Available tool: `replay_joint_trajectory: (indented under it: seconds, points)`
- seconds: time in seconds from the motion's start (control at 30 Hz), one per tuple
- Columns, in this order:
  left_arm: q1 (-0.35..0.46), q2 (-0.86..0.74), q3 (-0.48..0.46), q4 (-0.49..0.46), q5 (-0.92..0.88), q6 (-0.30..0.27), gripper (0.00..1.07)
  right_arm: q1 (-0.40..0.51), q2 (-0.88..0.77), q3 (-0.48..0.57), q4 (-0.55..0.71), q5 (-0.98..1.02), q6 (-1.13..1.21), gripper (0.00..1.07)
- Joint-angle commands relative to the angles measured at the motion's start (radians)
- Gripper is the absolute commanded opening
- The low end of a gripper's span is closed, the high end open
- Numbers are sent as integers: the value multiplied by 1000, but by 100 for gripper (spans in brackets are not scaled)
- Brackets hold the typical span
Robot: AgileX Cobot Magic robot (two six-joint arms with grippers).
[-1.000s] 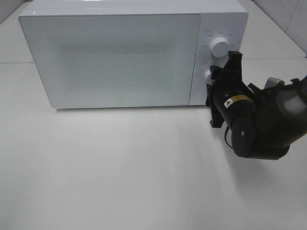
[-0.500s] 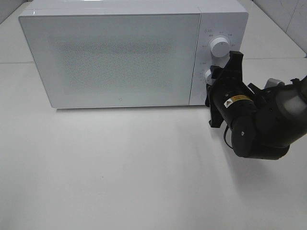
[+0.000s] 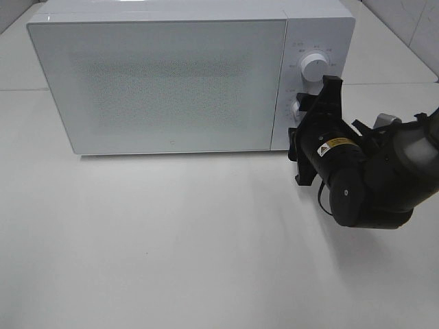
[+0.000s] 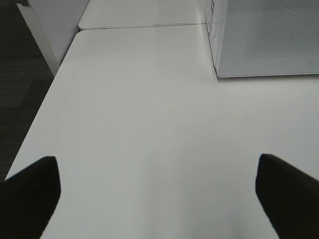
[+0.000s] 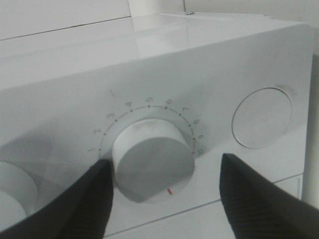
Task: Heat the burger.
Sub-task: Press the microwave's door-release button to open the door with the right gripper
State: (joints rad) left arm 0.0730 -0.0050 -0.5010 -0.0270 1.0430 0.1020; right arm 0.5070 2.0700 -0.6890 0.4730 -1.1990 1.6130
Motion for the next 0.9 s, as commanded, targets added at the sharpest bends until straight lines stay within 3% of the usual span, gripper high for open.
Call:
replay_joint_trajectory:
  seconds: [0.03, 0.63, 0.9]
  points:
    - [4, -21, 3, 2, -9, -4, 101, -3, -4, -16, -19, -46, 4, 68]
    - [4, -21, 3, 2, -9, -4, 101, 1, -13, -10, -20, -77, 4, 71]
    - [4, -21, 3, 2, -9, -4, 101, 8, -56, 64, -4, -99, 4, 71]
